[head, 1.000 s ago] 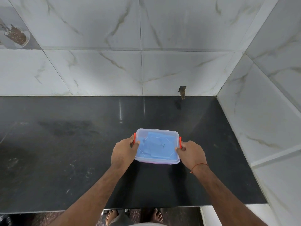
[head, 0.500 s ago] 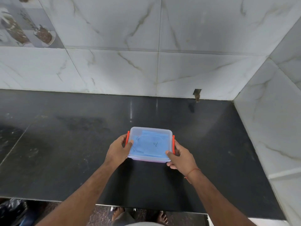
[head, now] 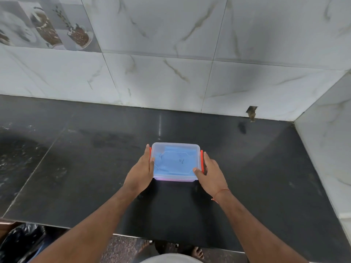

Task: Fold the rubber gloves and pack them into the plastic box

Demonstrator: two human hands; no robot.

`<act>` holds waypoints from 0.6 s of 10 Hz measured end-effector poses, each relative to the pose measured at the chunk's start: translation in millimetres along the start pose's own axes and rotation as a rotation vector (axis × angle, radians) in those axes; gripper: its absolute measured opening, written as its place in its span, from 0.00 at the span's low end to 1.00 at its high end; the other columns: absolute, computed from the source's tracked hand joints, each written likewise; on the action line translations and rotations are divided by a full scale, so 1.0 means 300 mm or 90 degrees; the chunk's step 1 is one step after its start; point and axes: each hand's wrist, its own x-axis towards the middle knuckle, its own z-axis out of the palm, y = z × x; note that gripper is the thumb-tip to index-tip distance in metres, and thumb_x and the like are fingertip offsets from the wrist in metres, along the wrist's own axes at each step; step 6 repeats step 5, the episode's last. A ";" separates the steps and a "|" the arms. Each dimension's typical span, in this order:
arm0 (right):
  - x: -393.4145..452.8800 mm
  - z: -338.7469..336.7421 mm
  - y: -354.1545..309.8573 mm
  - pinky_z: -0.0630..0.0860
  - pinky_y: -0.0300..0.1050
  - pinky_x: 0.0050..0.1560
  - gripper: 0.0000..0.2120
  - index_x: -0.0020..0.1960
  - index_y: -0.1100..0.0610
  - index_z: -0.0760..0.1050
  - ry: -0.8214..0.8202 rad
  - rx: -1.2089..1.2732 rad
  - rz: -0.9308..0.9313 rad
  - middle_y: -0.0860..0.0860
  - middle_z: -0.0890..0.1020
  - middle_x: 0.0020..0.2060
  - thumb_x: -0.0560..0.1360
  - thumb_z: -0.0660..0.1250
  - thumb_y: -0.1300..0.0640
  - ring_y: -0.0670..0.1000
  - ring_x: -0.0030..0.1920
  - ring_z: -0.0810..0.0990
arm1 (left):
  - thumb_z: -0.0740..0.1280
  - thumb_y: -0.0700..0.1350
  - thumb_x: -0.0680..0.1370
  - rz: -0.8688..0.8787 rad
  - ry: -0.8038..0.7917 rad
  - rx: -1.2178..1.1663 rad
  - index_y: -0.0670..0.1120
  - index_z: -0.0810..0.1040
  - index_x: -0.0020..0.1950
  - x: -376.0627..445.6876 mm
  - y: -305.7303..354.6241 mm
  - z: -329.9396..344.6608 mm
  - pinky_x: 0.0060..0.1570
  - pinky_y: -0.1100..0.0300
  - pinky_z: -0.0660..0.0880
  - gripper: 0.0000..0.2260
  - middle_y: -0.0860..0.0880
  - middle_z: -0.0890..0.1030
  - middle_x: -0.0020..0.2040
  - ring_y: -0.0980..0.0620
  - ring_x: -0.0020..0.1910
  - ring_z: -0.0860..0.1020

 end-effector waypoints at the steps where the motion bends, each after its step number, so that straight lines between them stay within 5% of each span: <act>1: -0.007 0.025 0.023 0.65 0.60 0.80 0.36 0.87 0.48 0.49 0.047 -0.078 -0.053 0.48 0.61 0.82 0.85 0.64 0.47 0.54 0.81 0.62 | 0.50 0.54 0.90 0.038 0.000 0.043 0.48 0.46 0.90 0.021 -0.023 -0.001 0.71 0.48 0.79 0.30 0.45 0.75 0.79 0.46 0.69 0.81; 3: -0.041 0.083 0.070 0.55 0.61 0.84 0.29 0.86 0.38 0.43 0.081 -0.175 -0.123 0.38 0.44 0.85 0.88 0.49 0.48 0.49 0.85 0.43 | 0.50 0.51 0.90 0.046 0.003 0.081 0.48 0.46 0.90 0.049 -0.047 0.007 0.60 0.46 0.81 0.29 0.46 0.80 0.68 0.48 0.57 0.81; 6: -0.068 0.096 0.054 0.51 0.68 0.82 0.29 0.81 0.29 0.32 0.147 -0.242 -0.122 0.29 0.36 0.82 0.87 0.44 0.43 0.43 0.84 0.37 | 0.49 0.55 0.90 0.081 0.005 0.098 0.49 0.46 0.90 0.043 -0.046 -0.020 0.66 0.45 0.79 0.29 0.47 0.74 0.78 0.46 0.70 0.77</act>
